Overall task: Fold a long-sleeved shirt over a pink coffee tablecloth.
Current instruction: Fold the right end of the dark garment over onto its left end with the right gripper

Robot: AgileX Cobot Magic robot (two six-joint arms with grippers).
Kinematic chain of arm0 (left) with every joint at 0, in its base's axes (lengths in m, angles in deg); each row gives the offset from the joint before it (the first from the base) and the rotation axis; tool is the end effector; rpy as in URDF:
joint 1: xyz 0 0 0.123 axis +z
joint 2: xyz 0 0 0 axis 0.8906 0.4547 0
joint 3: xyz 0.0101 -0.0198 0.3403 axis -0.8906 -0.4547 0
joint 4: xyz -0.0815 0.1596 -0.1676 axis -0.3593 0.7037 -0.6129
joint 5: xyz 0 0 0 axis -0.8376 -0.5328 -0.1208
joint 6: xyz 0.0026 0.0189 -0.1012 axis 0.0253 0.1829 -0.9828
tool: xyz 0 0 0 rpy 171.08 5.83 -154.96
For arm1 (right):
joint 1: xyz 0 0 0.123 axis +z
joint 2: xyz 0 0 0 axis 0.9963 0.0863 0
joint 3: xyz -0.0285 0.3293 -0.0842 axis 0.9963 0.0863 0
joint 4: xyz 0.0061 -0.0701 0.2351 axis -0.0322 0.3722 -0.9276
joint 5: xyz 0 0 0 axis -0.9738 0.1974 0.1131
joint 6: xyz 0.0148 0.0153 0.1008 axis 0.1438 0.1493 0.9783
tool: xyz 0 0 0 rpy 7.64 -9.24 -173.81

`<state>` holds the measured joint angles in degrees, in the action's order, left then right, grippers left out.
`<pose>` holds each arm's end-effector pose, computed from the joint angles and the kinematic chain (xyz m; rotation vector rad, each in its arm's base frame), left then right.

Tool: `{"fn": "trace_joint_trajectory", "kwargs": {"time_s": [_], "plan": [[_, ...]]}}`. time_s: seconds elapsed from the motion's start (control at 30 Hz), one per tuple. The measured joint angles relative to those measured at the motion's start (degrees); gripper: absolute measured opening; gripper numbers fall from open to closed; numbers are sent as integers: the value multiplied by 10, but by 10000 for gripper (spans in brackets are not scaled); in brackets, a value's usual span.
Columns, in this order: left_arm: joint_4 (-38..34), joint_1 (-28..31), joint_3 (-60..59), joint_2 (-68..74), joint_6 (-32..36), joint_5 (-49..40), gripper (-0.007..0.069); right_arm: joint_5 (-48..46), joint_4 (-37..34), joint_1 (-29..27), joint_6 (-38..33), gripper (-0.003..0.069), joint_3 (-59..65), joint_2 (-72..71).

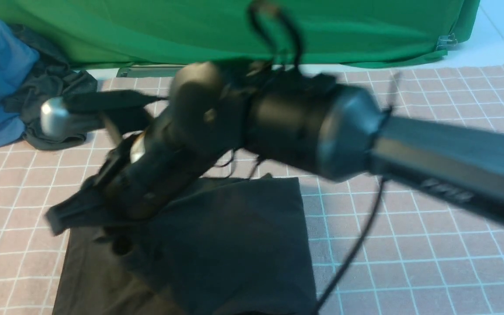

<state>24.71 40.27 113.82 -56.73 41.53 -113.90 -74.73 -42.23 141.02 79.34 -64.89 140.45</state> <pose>0.0167 0.0218 0.3988 -0.3868 2.2362 -0.2416 0.2618 0.4408 0.3150 -0.8312 2.4859 0.9387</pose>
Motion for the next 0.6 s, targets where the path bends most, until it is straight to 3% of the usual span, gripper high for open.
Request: {"fn": "trace_joint_trajectory", "kwargs": {"time_s": [0.23, 0.3, 0.33, 0.4, 0.47, 0.53, 0.6], "plan": [[0, 0, 0, 0, 0, 0, 27, 82, -18, 18, 11, 150, -23, 66], [0, 0, 0, 0, 0, 0, 27, 109, -22, 21, 18, 250, -25, 79], [0, 0, 0, 0, 0, 0, 27, 109, -23, 22, 18, 260, -25, 79], [0, 0, 0, 0, 0, 0, 27, 110, -23, 22, -3, 387, -27, 82], [0, 0, 0, 0, 0, 0, 27, 101, -22, 22, -31, 435, -27, 77], [-1, 0, 0, 0, 0, 0, 27, 69, -17, 18, -70, 444, -27, 64], [-4, 0, 0, 0, 0, 0, 27, 14, 6, 4, -88, 358, -27, 43]]}}
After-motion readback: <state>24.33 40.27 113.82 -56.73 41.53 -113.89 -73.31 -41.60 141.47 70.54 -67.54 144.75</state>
